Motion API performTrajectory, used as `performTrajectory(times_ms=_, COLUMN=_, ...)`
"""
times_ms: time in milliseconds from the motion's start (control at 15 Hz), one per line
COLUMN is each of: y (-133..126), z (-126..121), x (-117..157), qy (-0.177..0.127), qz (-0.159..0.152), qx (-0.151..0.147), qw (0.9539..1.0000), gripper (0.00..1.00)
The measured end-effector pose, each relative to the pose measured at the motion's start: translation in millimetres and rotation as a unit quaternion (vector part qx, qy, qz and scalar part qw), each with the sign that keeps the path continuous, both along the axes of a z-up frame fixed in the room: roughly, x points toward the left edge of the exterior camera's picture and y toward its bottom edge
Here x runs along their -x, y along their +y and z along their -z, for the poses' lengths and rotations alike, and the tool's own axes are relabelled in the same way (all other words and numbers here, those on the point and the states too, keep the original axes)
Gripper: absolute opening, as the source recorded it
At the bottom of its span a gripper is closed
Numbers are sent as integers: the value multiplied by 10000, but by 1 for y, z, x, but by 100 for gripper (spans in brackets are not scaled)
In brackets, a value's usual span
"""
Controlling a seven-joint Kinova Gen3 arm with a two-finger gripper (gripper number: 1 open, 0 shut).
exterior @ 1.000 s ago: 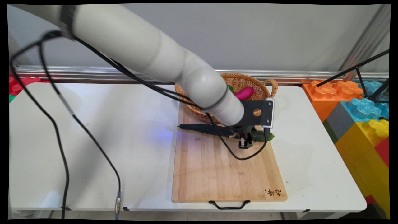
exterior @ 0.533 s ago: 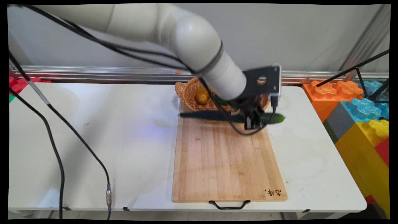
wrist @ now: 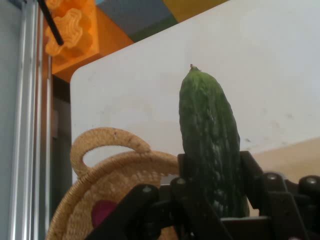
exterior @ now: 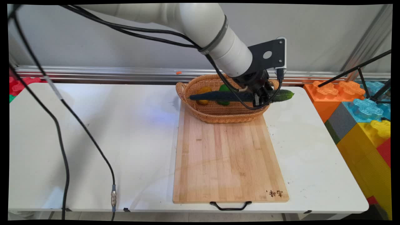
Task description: Place the picked object in the vegetable basket
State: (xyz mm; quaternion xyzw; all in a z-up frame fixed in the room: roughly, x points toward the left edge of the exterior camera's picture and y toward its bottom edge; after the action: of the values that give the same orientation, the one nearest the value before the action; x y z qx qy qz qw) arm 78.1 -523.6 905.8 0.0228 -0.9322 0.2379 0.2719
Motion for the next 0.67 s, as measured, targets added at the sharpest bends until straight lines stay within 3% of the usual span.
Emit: performTrajectory(times_ms=667, y=-58, z=71, x=-5, qy=262, qz=-489, qx=-97, qw=9984, gripper=0)
